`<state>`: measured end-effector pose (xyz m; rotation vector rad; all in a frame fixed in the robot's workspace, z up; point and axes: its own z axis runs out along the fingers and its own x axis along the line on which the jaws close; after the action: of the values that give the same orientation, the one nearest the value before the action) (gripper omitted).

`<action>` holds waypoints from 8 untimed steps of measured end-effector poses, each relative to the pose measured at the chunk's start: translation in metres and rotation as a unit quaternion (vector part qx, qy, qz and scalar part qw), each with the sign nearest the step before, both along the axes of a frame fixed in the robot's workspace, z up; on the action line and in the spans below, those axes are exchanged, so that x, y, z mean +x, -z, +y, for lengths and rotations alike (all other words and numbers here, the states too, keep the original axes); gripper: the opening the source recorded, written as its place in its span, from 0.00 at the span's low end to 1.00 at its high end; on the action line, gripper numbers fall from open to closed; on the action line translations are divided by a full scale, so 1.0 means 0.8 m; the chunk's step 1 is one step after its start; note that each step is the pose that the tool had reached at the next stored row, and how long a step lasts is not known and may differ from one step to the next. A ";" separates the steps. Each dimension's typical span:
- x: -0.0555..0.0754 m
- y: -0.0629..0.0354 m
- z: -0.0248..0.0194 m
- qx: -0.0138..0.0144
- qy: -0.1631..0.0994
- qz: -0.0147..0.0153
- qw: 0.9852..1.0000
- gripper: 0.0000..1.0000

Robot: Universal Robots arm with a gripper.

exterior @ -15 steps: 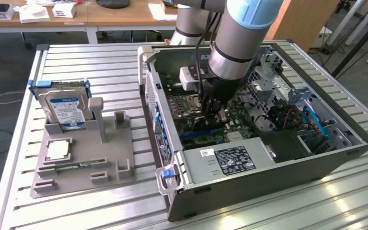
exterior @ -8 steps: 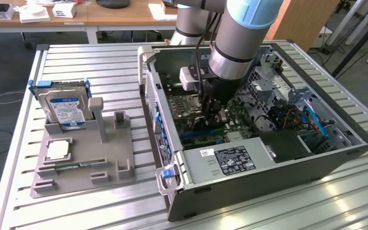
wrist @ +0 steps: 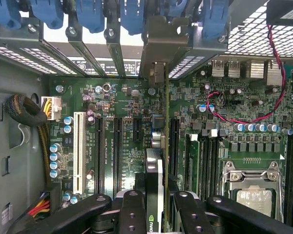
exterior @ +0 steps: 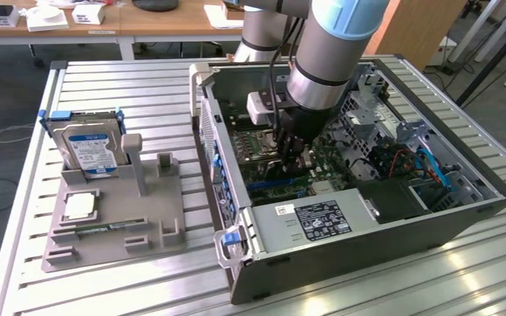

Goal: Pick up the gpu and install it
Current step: 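Insert the gpu into the slot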

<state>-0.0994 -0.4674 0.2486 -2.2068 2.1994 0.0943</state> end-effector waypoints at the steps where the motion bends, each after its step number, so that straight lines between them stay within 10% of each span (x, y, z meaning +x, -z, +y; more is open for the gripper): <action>1: 0.000 0.000 0.0000 0.000 0.000 0.000 1.000 0.27; 8: 0.000 0.000 -0.0001 0.000 0.000 0.000 1.000 0.27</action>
<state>-0.0994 -0.4675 0.2486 -2.2076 2.2001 0.0944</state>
